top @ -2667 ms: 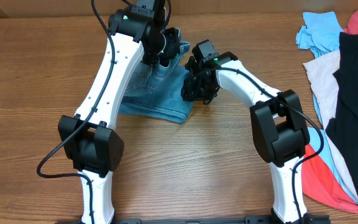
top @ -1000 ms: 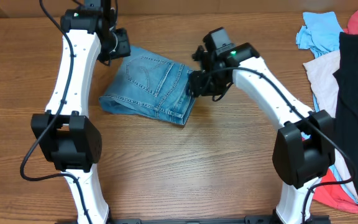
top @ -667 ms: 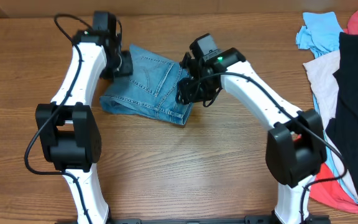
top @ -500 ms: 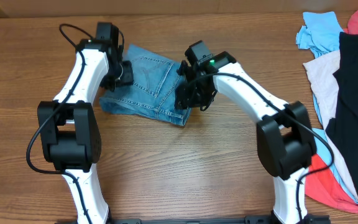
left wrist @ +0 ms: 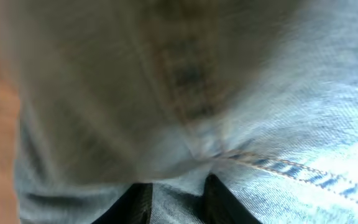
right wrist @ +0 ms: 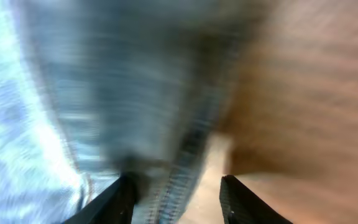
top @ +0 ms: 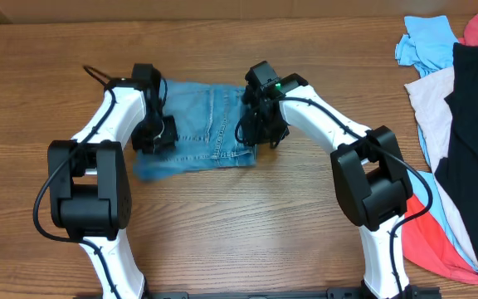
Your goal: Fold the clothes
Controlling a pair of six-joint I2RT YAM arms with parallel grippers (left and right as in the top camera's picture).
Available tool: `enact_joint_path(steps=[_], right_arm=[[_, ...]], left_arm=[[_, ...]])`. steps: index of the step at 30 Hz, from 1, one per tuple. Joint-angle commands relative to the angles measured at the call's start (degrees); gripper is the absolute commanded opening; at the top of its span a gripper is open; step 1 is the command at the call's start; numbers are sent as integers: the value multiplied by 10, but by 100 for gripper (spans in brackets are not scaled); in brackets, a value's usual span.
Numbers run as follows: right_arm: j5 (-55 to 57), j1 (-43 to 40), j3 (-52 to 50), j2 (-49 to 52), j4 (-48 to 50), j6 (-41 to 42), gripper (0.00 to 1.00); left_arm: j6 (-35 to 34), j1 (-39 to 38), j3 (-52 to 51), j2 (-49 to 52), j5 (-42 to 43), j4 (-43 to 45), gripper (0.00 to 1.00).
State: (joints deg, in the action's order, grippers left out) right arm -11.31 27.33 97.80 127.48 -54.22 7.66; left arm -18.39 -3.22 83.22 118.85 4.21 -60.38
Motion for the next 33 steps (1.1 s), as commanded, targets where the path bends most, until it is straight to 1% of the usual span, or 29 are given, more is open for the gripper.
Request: enact_joint_path(steps=[1,4,6,9,11,13,15,17,18,20,23,26,29,33], right_arm=[[68,-38,-1,12,31,0,48],[68,-55,0,12,57,0,48],[68,-69,7,11,56,-1,49],[80,-84,22,4,27,0,52],[92,-94,37,-9,0,0,53],[103,-103,47,-40,-17,6,54],[103,-107,47,-63,-19,16,55],[102,-109,47,-90,-24,24,55],[102,-110,47,-106,-29,26,56],[101,-110,47,-128,-42,26,56],[99,-106,47,-149,-67,26,56],[99,-101,47,-159,-94,26,56],[97,-100,47,-159,-111,29,56],[97,-100,47,-159,-119,31,56]], left_arm=[[-28,4,-56,30,34,-56,29],[-22,-3,-63,30,82,-86,25],[-12,-12,-63,17,82,-97,20],[-9,-17,-62,-25,76,-85,20],[-6,-19,-62,-75,66,-68,23],[18,-21,-62,-149,52,-33,29],[38,-21,-62,-197,38,-2,45],[71,-20,-62,-245,9,46,69],[93,-20,-62,-261,-5,74,74],[125,-15,-62,-275,-23,124,75],[165,2,-61,-260,-27,174,74],[206,26,-55,-212,-3,205,76],[252,43,-23,-138,17,190,80],[303,54,38,-40,44,139,87]])
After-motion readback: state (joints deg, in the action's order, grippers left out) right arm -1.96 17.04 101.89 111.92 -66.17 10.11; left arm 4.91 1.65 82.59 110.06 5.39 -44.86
